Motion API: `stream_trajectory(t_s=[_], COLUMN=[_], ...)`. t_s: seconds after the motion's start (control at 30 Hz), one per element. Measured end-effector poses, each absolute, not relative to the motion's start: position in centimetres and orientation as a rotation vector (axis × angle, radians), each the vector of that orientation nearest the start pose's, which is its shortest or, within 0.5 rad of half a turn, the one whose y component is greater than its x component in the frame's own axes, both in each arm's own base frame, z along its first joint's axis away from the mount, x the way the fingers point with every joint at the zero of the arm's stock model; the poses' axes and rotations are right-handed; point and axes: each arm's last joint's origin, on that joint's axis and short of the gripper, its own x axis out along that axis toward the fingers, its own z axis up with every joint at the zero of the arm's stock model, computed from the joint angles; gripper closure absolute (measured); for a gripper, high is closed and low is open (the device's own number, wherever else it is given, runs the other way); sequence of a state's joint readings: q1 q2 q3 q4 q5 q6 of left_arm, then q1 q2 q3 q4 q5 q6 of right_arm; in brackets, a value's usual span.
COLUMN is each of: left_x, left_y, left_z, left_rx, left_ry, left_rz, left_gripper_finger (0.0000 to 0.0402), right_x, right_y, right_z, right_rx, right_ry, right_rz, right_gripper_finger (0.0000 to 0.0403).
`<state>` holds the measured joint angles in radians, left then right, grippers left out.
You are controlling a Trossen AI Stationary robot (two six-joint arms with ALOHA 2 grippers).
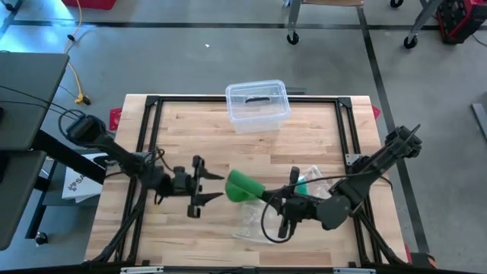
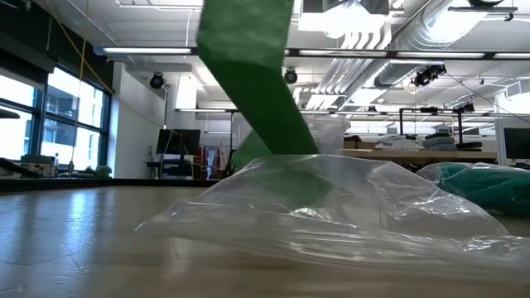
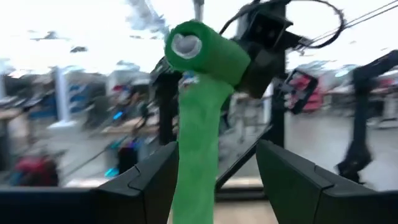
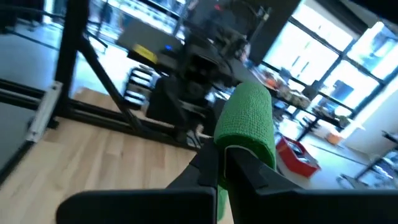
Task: Roll bandage
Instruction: Roll the green bandage
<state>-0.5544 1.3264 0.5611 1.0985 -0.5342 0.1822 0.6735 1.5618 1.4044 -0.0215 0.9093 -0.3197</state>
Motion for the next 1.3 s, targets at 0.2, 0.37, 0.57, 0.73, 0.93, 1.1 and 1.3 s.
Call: stream_trajectory(t_s=[0.2, 0.37, 0.57, 0.73, 0.93, 1.1, 1.3], left_x=[25.3, 27.5, 29.9, 30.7, 31.0, 30.7, 29.9], left_y=[-10.8, -11.0, -11.7, -12.1, -12.3, -12.7, -14.1], left_z=[27.2, 28.2, 27.5, 26.0, 24.2, 22.8, 22.0], left_rx=[0.0, 0.006, 0.073, 0.083, 0.131, 0.135, 0.15], left_ry=[-0.338, -0.358, -0.247, -0.139, 0.017, 0.16, 0.235], left_rz=[-0.126, -0.125, -0.091, -0.095, -0.106, -0.126, -0.181], left_gripper_finger=[0.0192, 0.0192, 0.0217, 0.0311, 0.0391, 0.0399, 0.04], right_x=[28.7, 28.5, 27.5, 26.1, 25.0, 23.6, 22.5], right_y=[19.8, 19.1, 18.3, 18.3, 18.6, 18.7, 18.6], right_z=[38.2, 39.1, 40.9, 42.1, 43.0, 44.8, 45.7], right_rx=[-0.428, -0.48, -0.454, -0.418, -0.456, -0.476, -0.475], right_ry=[0.132, 0.11, 0.052, 0.008, -0.026, -0.107, -0.137], right_rz=[-0.178, -0.188, -0.201, -0.185, -0.169, -0.226, -0.238], right_gripper_finger=[0.0402, 0.0402, 0.0402, 0.0402, 0.0402, 0.0402, 0.0402])
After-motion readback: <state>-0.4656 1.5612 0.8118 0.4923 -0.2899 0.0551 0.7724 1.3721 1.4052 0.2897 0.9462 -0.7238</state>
